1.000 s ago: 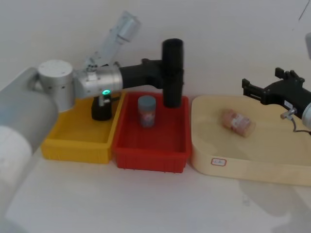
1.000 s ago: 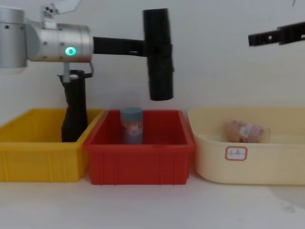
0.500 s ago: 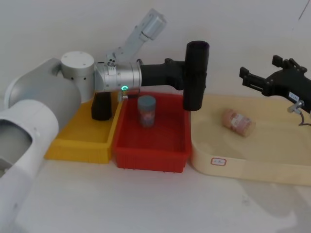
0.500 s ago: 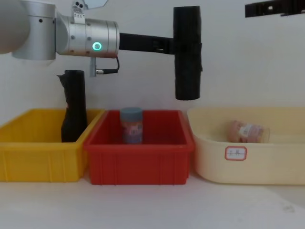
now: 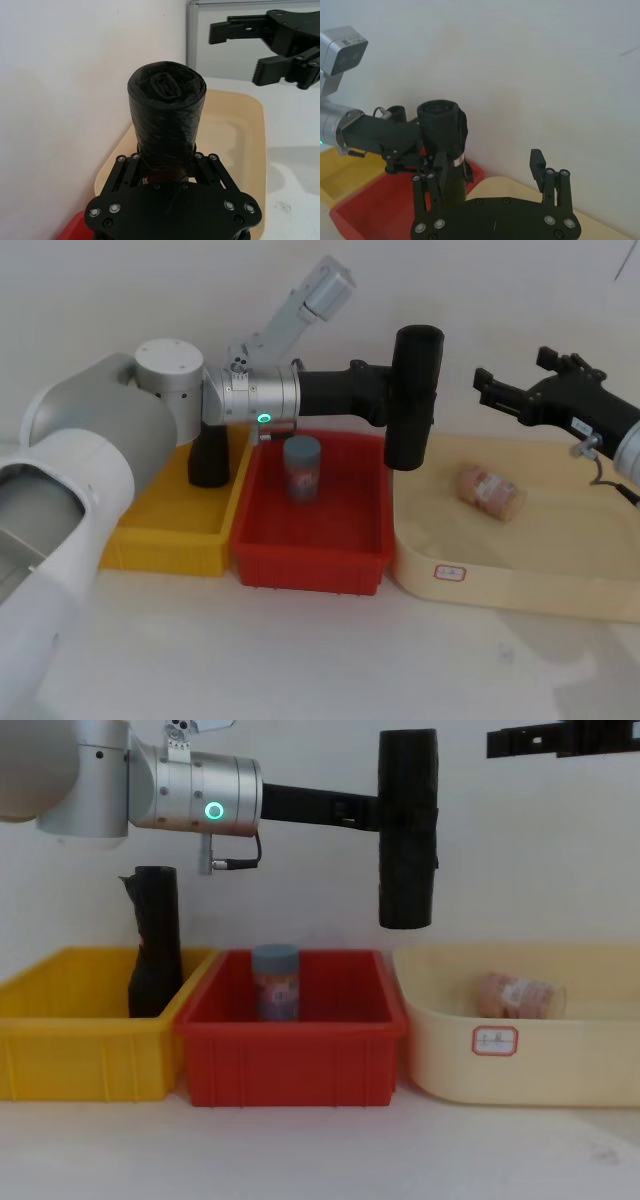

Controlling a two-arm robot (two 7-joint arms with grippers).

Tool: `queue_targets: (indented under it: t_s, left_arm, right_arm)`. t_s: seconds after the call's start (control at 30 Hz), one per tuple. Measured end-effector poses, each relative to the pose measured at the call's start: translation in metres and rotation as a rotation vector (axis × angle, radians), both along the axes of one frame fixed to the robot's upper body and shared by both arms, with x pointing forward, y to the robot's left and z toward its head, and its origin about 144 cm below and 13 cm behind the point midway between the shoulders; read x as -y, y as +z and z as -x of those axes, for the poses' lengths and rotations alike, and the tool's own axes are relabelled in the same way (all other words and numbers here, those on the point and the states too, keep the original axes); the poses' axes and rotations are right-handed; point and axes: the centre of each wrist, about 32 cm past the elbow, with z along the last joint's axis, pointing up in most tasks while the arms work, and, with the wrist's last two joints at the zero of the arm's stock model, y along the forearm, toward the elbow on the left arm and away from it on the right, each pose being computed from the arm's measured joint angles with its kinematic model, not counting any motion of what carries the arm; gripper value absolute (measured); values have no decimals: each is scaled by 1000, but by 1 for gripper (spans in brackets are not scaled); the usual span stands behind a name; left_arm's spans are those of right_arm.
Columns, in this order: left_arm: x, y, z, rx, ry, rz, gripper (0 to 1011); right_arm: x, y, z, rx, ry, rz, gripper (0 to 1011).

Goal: Pick up the garbage bag with the one hand and transfer it to the other hand.

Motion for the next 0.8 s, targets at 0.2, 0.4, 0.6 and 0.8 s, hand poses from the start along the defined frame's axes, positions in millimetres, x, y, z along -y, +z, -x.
queue_targets:
  t_s: [0.2, 0.4, 0.6, 0.8]
  left_arm:
    - [1, 1, 0, 1, -6, -4, 394]
    - [2, 2, 0, 1, -9, -5, 394]
    - [2, 2, -1, 2, -11, -7, 394]
    - [2, 2, -1, 2, -12, -8, 394]
  right_arm:
    - [-4, -2, -8, 3, 22, -23, 1001]
    - [-8, -3, -17, 10, 51, -54, 1001]
    - [-10, -3, -23, 17, 79, -81, 1001]
    - [-12, -4, -27, 22, 104, -106, 1001]
